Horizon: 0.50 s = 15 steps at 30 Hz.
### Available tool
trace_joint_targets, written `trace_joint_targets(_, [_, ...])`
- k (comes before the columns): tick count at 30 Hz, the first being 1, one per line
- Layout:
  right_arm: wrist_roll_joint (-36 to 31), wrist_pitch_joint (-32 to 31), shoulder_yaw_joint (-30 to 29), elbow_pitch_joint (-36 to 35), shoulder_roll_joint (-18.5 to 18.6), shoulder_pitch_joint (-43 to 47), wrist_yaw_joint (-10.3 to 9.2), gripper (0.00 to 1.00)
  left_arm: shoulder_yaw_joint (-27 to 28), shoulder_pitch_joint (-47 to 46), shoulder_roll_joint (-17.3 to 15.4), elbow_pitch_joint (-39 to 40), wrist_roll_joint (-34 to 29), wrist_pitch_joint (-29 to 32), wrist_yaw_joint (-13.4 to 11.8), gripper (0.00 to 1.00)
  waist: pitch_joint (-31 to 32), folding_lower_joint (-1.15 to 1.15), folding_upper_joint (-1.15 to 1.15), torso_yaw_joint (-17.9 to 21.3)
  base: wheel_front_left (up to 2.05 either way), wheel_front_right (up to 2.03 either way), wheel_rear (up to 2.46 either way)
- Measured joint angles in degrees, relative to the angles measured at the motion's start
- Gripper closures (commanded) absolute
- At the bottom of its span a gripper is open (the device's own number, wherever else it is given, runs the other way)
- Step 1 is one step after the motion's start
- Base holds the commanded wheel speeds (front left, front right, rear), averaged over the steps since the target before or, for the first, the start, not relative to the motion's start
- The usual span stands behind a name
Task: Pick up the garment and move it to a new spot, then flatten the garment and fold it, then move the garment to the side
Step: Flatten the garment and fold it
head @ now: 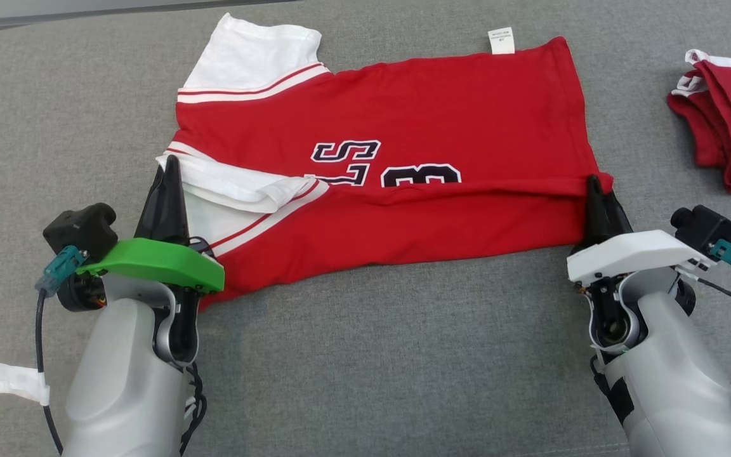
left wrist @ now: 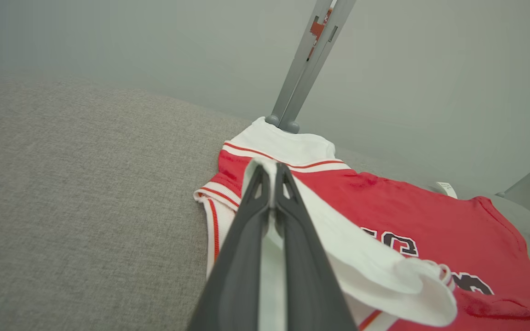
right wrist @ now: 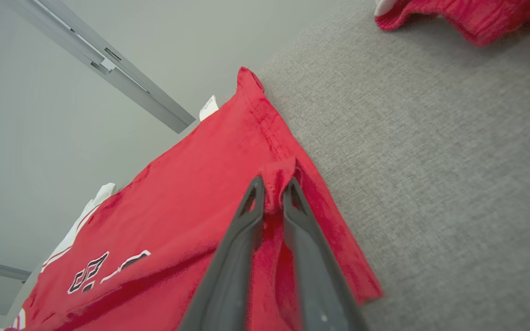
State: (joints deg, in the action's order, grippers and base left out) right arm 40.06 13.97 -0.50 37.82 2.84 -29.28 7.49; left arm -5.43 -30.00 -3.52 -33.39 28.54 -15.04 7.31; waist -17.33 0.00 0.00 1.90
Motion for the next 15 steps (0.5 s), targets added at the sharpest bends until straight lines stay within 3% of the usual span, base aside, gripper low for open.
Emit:
trace_joint_targets(3, [-1.78,0.51,0.12,1.15,0.0,-1.62,0.0,0.0,0.1,-1.25,0.27,-1.9,-0.7,0.0,0.0,0.54,-0.22,0.0,0.0,0.18,0.0,0.0,0.0])
trace_joint_targets(4, [-2.46,0.59,0.14,1.31,0.0,-2.05,0.0,0.0,0.27,-1.69,0.34,-2.33,-0.74,0.0,0.0,0.18,-0.28,0.0,0.0,0.25,0.0,0.0,0.0])
trace_joint_targets(5, [-3.11,0.77,0.12,1.43,0.0,-2.42,0.0,0.0,0.46,-2.1,0.37,-2.63,-0.9,0.0,0.01,0.0,-0.32,0.0,0.0,0.31,0.0,0.0,0.0])
trace_joint_targets(15, [-13.7,1.03,-4.34,-5.02,0.01,-1.34,0.0,0.0,-2.02,-2.49,0.59,-1.69,-0.31,0.0,0.01,0.0,0.98,0.0,0.0,0.02,0.0,0.0,0.0])
